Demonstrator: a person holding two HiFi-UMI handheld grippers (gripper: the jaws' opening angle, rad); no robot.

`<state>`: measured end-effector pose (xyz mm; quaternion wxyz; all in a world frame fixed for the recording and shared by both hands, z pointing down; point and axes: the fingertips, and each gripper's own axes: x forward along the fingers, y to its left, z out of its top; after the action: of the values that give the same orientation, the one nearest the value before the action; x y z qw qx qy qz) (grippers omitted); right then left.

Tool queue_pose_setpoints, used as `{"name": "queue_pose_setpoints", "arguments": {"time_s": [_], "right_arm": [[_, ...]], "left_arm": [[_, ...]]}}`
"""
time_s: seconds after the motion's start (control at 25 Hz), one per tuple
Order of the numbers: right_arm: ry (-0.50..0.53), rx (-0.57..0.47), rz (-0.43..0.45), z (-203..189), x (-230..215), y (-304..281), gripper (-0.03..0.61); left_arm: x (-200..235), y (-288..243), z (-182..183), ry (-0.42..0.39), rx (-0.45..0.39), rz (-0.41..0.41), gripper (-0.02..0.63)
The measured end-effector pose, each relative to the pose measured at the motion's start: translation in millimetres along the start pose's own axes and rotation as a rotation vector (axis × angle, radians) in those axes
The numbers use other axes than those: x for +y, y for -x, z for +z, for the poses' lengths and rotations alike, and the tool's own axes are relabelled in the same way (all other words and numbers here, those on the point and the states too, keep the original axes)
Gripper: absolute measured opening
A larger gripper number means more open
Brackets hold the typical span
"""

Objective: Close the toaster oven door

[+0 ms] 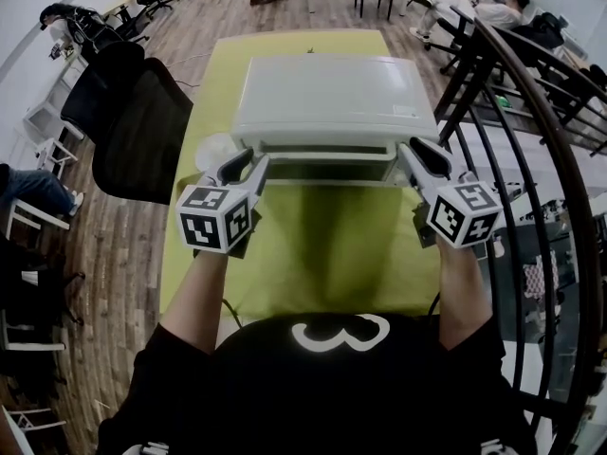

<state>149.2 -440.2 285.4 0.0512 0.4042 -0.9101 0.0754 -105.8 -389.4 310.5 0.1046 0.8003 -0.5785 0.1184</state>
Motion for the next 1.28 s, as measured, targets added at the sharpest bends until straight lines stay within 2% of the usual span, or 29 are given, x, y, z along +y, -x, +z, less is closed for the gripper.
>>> {"name": "queue_pose_setpoints", "arguments": {"time_s": [0.12, 0.24, 0.36, 0.48, 0.56, 0.8, 1.0, 1.28], "right_arm": [[0.033, -0.015, 0.037, 5.3, 19.2, 21.8, 0.104], [0.054, -0.014, 0.111, 3.2, 51.2, 43.9, 0.103], [0.051, -0.022, 0.195, 2.8, 85.9, 67.4, 0.071], [0.065, -0.027, 0.271, -2.8, 120.2, 89.3, 0.011], [0.068, -0.030, 0.304, -7.8, 138.3, 104.7, 0.003], [-0.004, -0.075, 0.368, -14.3, 166.8, 132.7, 0.003], [0.035, -0.070, 0.371, -32.2, 176.2, 143.2, 0.002], [-0.025, -0.041, 0.379, -51.4, 171.6, 150.5, 0.002]], "left_arm": [[-25.5, 19.0, 5.4, -0.012, -0.025, -0.035, 0.112], [-57.0, 41.3, 8.8, -0.019, -0.051, -0.082, 0.110], [-90.1, 63.2, 8.9, -0.023, -0.078, -0.118, 0.106], [-120.4, 84.4, 2.3, -0.017, -0.094, -0.161, 0.083], [-140.2, 99.2, -2.6, -0.024, -0.103, -0.197, 0.061], [-177.5, 125.9, -12.3, -0.012, -0.144, -0.248, 0.025], [-184.2, 134.0, -17.0, 0.051, -0.192, -0.261, 0.012], [-193.6, 131.5, -29.0, 0.062, -0.172, -0.289, 0.011]]}}
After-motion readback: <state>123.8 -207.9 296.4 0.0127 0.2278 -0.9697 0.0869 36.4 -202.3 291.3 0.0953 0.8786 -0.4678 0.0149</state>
